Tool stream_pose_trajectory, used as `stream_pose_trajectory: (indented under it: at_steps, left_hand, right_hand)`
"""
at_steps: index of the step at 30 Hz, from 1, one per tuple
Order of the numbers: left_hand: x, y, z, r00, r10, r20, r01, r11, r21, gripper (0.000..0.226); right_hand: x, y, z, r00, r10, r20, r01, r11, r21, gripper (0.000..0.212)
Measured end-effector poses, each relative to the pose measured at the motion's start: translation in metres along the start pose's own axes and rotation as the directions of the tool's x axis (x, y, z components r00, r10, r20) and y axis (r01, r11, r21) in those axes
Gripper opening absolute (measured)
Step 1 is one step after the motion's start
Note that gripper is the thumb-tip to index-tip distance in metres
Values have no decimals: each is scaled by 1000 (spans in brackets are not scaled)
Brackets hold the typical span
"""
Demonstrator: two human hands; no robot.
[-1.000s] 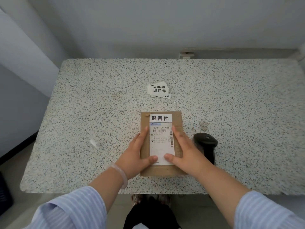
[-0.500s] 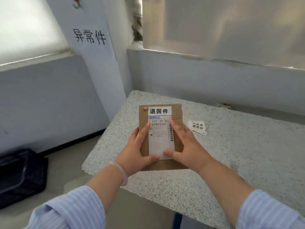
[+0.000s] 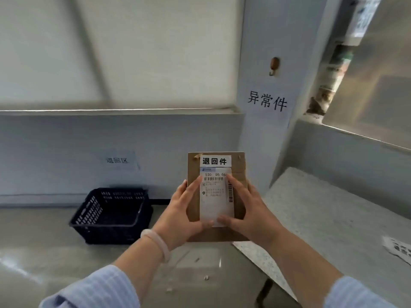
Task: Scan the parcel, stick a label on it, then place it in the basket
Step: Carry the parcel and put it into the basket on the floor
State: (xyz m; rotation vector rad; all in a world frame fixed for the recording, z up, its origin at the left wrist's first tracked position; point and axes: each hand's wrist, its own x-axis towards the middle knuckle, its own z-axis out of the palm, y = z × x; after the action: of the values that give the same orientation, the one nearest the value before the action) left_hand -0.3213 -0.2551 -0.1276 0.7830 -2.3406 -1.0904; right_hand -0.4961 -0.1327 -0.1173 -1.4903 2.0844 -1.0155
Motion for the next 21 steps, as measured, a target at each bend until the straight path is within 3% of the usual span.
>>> stream_pose_trajectory:
  at_steps: [8,21]
  left_hand:
    - [-45,-112,-169,982,-121,-144,135,987,89,98]
    - [1,-262,-312,921,-297,-251,319,947,49,100]
  right_hand:
    - [93,-121,156,985,-97,141,82,991,109,99]
    - [263,-200,308,942,-170,291,143,983,113,100]
